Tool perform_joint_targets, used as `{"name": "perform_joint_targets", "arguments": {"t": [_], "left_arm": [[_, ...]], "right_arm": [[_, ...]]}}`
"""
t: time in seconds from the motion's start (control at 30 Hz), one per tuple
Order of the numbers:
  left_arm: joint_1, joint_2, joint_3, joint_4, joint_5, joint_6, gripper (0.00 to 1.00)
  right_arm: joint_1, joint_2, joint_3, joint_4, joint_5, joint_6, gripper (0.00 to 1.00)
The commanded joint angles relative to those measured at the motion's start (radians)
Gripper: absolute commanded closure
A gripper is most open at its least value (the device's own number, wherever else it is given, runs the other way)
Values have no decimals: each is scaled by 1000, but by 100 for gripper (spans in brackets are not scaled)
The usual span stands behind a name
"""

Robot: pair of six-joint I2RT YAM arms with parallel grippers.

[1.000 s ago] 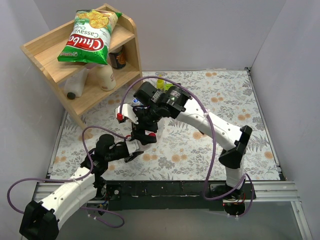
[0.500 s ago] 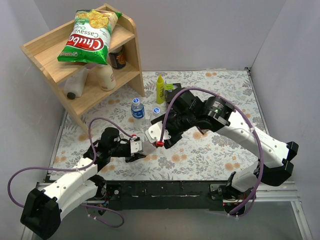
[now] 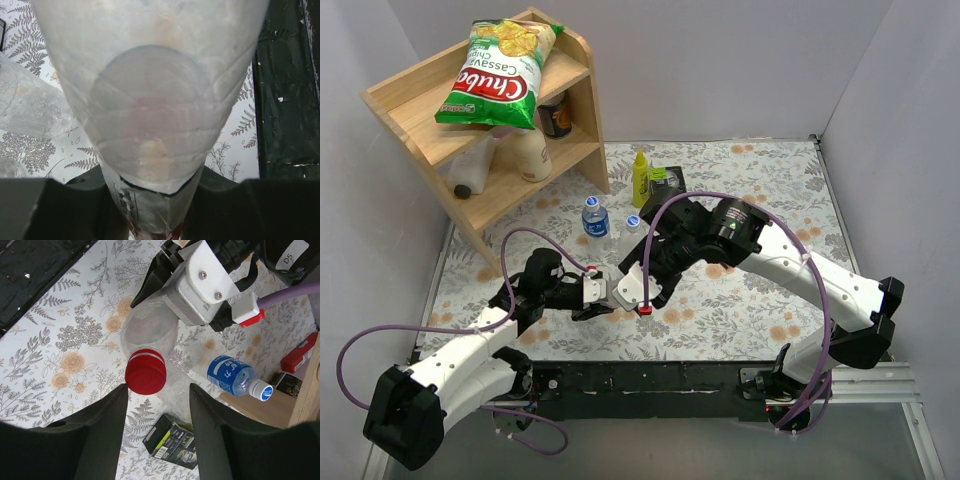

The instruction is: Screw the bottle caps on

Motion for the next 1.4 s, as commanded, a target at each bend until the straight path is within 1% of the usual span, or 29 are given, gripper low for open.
{"name": "perform_joint_targets", "arguments": {"t": [0.0, 0.5, 0.6, 0.63, 0.73, 0.77, 0.83, 0.87, 0.9, 0.93, 1.0, 1.03, 1.07, 1.1, 1.13, 1.2, 1.23, 1.3, 1.37], "left_arm": [[-3, -5, 37, -10, 29, 22, 100], [-3, -19, 35, -7, 26, 24, 100], [-3, -19, 35, -7, 22, 22, 100], [-3, -18, 37, -7, 21, 23, 100], [-3, -22, 34, 5, 14, 7, 100], [-3, -25, 34, 15, 8, -6, 100], [-4, -42, 27, 62, -26, -52, 100], [-3, -53, 20, 114, -47, -90, 100], [-3, -88, 12, 149, -69, -148, 100], [-3, -107, -11, 188, -121, -183, 100], [-4, -153, -35, 296, -164, -222, 100], [-3, -189, -55, 323, -184, -249, 100], [-4, -205, -63, 370, -227, -265, 100], [-4, -214, -71, 387, -253, -279, 100], [-6, -220, -72, 395, -271, -276, 100], [-9, -222, -69, 400, -322, -265, 100], [-9, -220, -65, 400, -336, -262, 100], [-9, -216, -57, 395, -360, -259, 100], [-9, -216, -52, 384, -359, -259, 100]], "right_arm": [[7, -5, -4, -47, -31, -52, 43], [11, 32, 8, -81, -49, -79, 50], [11, 41, 16, -75, -51, -74, 55], [11, 44, 21, -72, -51, -68, 60], [12, 62, 36, -61, -42, -14, 66], [11, 77, 40, -54, -33, 22, 67], [8, 100, 66, -26, -14, 162, 69], [-1, 128, 80, -27, -16, 206, 70], [-7, 143, 121, -18, -17, 313, 71], [-13, 162, 146, -20, -22, 366, 73], [-44, 220, 206, -24, -52, 469, 73], [-56, 240, 265, -38, -66, 554, 73], [-76, 286, 304, -47, -100, 604, 73], [-87, 312, 341, -67, -121, 639, 74], [-96, 337, 423, -102, -146, 708, 74], [-108, 406, 488, -144, -210, 763, 74], [-107, 423, 514, -152, -220, 841, 75], [-104, 437, 516, -144, -223, 880, 75], [-97, 415, 479, -115, -201, 898, 75]]}}
